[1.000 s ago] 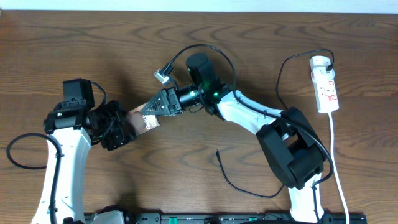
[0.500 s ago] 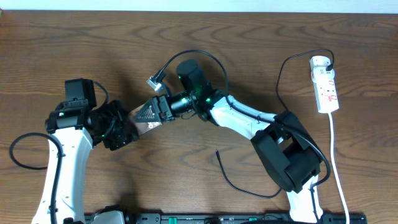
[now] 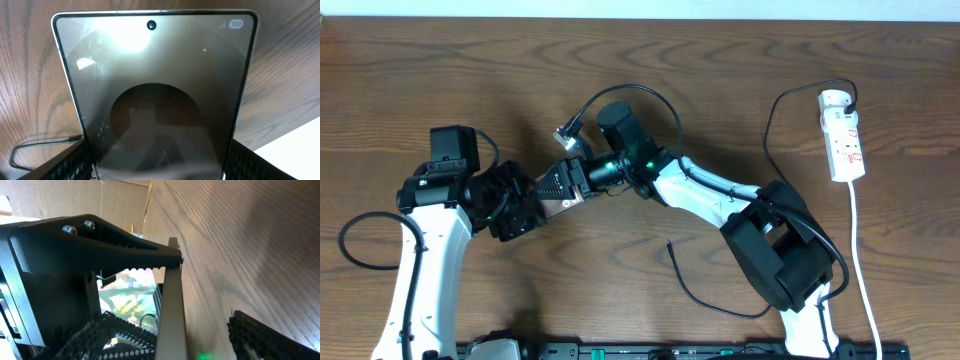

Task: Plug charger to phone and switch on socket
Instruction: 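Grasp the phone's bottom edge with the right gripper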

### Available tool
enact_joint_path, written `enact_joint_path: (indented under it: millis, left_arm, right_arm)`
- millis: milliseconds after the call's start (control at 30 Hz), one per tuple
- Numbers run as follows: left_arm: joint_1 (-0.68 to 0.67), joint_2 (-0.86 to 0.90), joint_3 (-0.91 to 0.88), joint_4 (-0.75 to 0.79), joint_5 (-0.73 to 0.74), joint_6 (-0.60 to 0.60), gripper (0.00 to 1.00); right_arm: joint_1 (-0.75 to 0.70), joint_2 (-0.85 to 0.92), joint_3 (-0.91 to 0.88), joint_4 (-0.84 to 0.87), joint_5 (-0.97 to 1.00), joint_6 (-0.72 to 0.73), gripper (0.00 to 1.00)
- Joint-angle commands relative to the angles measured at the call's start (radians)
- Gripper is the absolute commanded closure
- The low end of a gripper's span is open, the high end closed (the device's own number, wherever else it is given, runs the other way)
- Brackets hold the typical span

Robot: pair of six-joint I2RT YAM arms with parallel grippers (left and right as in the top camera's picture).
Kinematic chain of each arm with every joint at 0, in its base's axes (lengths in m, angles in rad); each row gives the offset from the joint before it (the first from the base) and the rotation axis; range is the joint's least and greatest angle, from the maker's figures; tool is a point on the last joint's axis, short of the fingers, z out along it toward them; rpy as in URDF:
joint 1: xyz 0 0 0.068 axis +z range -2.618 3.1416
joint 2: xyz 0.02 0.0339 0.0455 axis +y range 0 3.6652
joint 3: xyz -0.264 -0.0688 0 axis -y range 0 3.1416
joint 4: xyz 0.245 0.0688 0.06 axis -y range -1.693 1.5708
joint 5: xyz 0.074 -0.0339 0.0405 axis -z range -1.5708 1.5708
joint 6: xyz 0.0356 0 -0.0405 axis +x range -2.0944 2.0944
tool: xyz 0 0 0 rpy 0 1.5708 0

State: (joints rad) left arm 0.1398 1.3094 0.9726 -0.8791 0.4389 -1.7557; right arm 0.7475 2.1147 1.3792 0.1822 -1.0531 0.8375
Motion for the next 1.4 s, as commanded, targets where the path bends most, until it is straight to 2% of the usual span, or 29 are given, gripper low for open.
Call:
enact_joint_path:
  millis: [0,67,300,400,833,1067,1233,1367]
  left_arm:
    - [-0.002,0.003,0.002,-0.022,-0.032,0.008,0.93]
    - [-0.002,0.003,0.002,-0.040,-0.051,0.008,0.93]
    - [-0.002,0.003,0.002,-0.031,-0.066,0.054,0.93]
    - [-0.002,0.003,0.002,0.007,-0.066,0.126,0.92]
    - [-0.002,0.003,0.002,0.006,-0.054,0.140,0.93]
    - [-0.002,0.003,0.002,0.006,-0.054,0.140,0.93]
    - [-0.002,0.003,0.002,0.005,-0.054,0.140,0.93]
    - [-0.002,0.003,0.002,0.006,-0.054,0.140,0.93]
  right_arm:
    - [0.004,-0.002,0.015,0.000,0.005,-0.001,0.28]
    - [0.004,-0.002,0.015,0.000,0.005,-0.001,0.34]
    - [0.004,-0.002,0.015,0.000,0.005,-0.002,0.30]
    - [0.006,-0.002,0.015,0.000,0.004,-0.005,0.29]
    - [0.017,-0.002,0.015,-0.011,0.005,-0.016,0.32]
    - [0.020,-0.002,0.015,-0.011,0.015,-0.016,0.46]
    - [0.020,-0.002,0.015,-0.011,0.016,-0.016,0.46]
    - [0.021,-0.002,0.015,-0.011,0.016,-0.016,0.53]
